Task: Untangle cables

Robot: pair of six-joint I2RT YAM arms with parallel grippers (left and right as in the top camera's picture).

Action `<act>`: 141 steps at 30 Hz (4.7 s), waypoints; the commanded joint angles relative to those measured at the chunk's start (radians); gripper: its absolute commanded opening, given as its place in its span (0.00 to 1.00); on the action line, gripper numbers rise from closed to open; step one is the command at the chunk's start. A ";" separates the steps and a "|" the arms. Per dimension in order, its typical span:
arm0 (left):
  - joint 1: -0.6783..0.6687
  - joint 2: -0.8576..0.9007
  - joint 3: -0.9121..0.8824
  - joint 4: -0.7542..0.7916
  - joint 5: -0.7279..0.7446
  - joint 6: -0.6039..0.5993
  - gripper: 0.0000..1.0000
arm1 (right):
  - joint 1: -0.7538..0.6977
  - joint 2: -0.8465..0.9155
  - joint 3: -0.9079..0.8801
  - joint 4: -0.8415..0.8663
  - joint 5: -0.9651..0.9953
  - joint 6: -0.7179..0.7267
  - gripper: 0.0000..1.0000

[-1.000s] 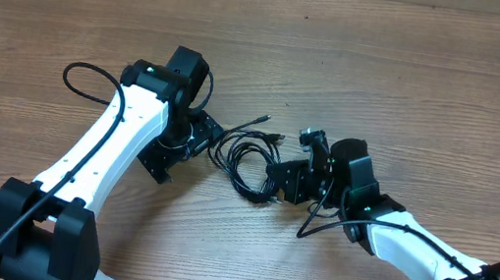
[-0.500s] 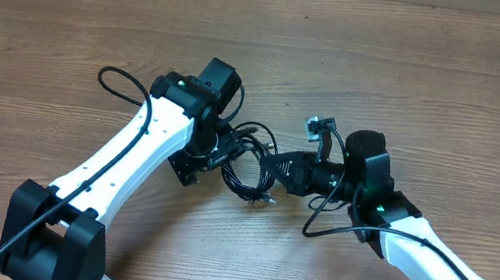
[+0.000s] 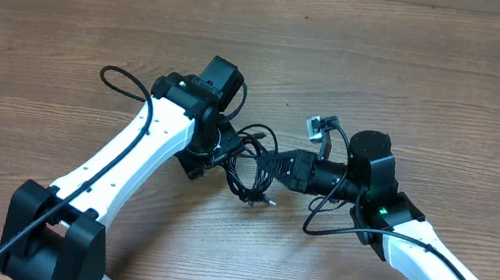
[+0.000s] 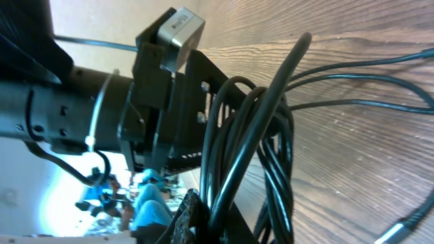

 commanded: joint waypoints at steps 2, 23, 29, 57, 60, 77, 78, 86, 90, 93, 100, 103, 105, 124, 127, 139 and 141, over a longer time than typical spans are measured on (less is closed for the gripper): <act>-0.007 -0.016 0.014 0.001 -0.022 -0.001 0.66 | -0.002 -0.026 0.029 0.034 -0.035 0.161 0.04; 0.303 -0.076 0.013 -0.054 0.396 0.241 1.00 | -0.002 -0.025 0.028 0.030 0.344 0.751 0.04; 0.274 -0.076 0.002 -0.109 0.395 0.134 1.00 | -0.002 -0.025 0.028 0.024 0.349 0.784 0.04; 0.022 -0.075 -0.129 0.228 0.370 -0.401 0.91 | -0.002 -0.025 0.028 0.018 0.356 0.833 0.04; 0.011 -0.075 -0.129 0.229 0.323 -0.401 0.63 | -0.002 -0.025 0.028 0.018 0.353 0.833 0.04; 0.014 -0.075 -0.129 0.256 0.187 -0.882 0.30 | -0.001 -0.025 0.028 -0.044 0.226 0.832 0.04; 0.017 -0.075 -0.129 0.262 0.182 -0.909 0.30 | -0.001 -0.025 0.028 -0.057 0.226 0.832 0.04; 0.069 -0.075 -0.129 0.319 0.151 -0.987 0.25 | -0.001 -0.025 0.026 -0.173 0.222 0.825 0.04; 0.079 -0.075 -0.129 0.345 0.151 -0.987 0.28 | 0.000 -0.025 0.026 -0.173 0.219 0.824 0.04; 0.079 -0.075 -0.129 0.361 0.151 -0.987 0.33 | 0.000 -0.025 0.026 -0.173 0.219 0.764 0.04; 0.080 -0.075 -0.129 0.433 0.153 -0.987 0.38 | 0.000 -0.025 0.025 -0.192 0.225 0.491 0.04; 0.080 -0.075 -0.129 0.461 0.163 -0.987 0.39 | 0.000 -0.025 0.026 -0.193 0.226 0.309 0.04; 0.080 -0.075 -0.129 0.462 0.163 -0.987 0.43 | -0.001 -0.025 0.025 -0.205 0.227 0.224 0.04; 0.080 -0.075 -0.129 0.472 0.109 -0.439 1.00 | -0.001 -0.025 0.025 -0.342 0.306 -0.234 0.05; 0.079 -0.075 -0.129 0.471 0.116 -0.207 1.00 | -0.001 -0.025 0.025 -0.368 0.308 -0.342 0.05; 0.070 -0.075 -0.130 0.310 0.259 0.412 0.99 | -0.001 -0.023 0.025 -0.383 0.438 -0.411 0.05; 0.066 -0.075 -0.130 0.275 0.237 0.410 0.92 | -0.001 -0.023 0.025 -0.383 0.438 -0.410 0.05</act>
